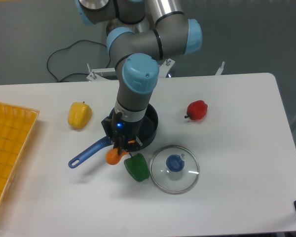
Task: Place the long bread in the pot
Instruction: 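Lower the orange bread down into the pot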
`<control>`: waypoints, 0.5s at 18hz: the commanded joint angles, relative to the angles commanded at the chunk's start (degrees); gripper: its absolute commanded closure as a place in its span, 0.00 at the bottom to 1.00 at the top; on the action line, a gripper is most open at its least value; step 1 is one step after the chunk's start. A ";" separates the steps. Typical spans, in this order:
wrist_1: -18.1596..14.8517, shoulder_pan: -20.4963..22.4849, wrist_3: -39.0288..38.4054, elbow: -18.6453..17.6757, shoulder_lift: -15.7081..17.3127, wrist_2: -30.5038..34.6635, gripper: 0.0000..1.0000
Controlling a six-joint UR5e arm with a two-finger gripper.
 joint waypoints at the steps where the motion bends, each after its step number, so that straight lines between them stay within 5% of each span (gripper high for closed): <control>1: 0.00 0.00 0.18 -0.35 0.17 0.00 0.93; 9: 0.09 -0.09 1.41 -0.97 0.18 0.79 0.86</control>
